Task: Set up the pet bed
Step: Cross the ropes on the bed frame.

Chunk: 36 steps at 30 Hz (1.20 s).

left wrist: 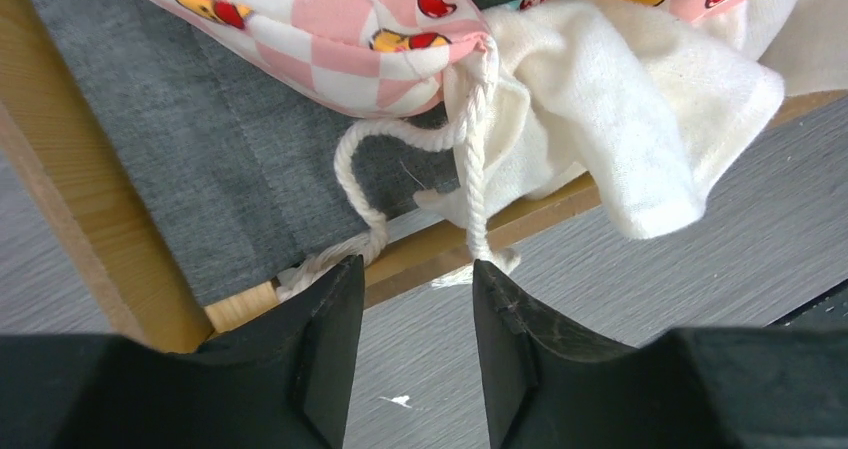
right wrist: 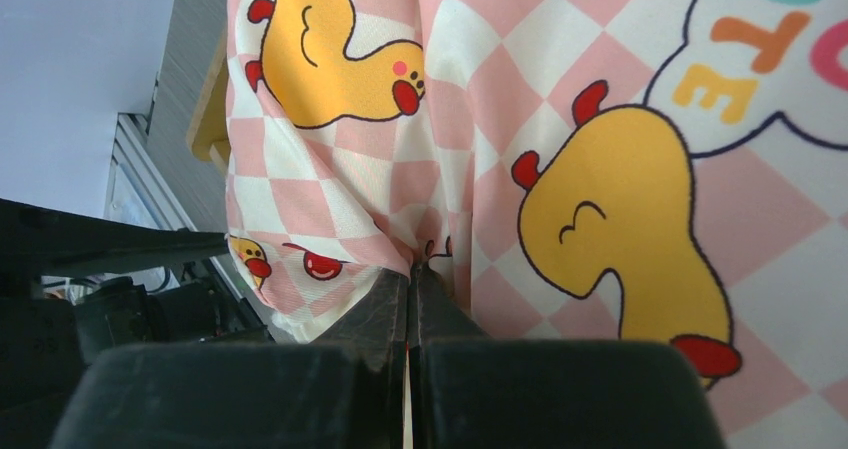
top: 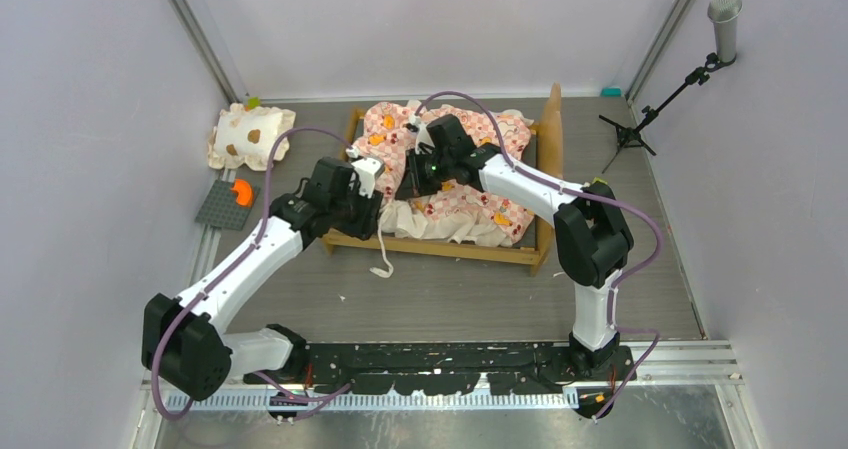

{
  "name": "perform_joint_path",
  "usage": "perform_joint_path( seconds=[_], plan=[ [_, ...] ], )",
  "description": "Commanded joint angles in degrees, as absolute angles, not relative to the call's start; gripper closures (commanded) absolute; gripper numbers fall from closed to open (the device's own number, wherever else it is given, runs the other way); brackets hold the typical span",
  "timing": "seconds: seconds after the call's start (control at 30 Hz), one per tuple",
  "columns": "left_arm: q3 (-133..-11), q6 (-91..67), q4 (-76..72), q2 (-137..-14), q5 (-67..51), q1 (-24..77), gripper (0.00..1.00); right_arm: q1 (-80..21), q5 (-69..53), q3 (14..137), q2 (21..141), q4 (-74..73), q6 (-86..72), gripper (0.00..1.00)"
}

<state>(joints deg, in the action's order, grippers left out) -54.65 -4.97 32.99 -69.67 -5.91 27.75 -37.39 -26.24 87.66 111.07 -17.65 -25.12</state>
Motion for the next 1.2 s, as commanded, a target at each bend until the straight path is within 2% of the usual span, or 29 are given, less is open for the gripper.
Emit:
perform_joint_path(
  seconds=[0.0, 0.07, 0.23, 0.37, 0.43, 0.83, 1.17],
  plan=[
    [-59.68, -0.32, 37.57, -67.49, -5.34, 27.63, 0.56, -37.5, -27.42, 90.57, 111.53, -20.38, -22.65, 0.99],
    [-60.08, 5.07, 38.67, -66.72, -7.01, 27.6, 0.57, -37.46, -27.5, 90.71, 111.51, -20.61, -22.4, 0.99],
    [-62.86, 25.58, 47.5, -67.43, -19.06, 27.6, 0.52, -37.54, -28.6, 90.61, 111.69, -20.35, -22.57, 0.99],
    [-69.37, 39.51, 60.88, -70.72, -29.78, 25.63, 0.54, -37.7, -29.38, 90.53, 112.06, -20.39, -22.45, 0.99],
    [-71.04, 44.28, 62.85, -71.98, -33.36, 22.65, 0.56, -37.74, -29.57, 90.47, 112.1, -20.55, -22.19, 0.99],
    [-76.14, 59.19, 68.12, -84.57, -35.15, 15.54, 0.59, -37.84, -30.15, 91.05, 112.54, -20.54, -22.18, 0.99],
    [-74.79, 60.21, 66.26, -89.38, -33.88, 15.11, 0.59, -37.83, -29.79, 91.1, 112.54, -21.5, -21.04, 0.99]
  ],
)
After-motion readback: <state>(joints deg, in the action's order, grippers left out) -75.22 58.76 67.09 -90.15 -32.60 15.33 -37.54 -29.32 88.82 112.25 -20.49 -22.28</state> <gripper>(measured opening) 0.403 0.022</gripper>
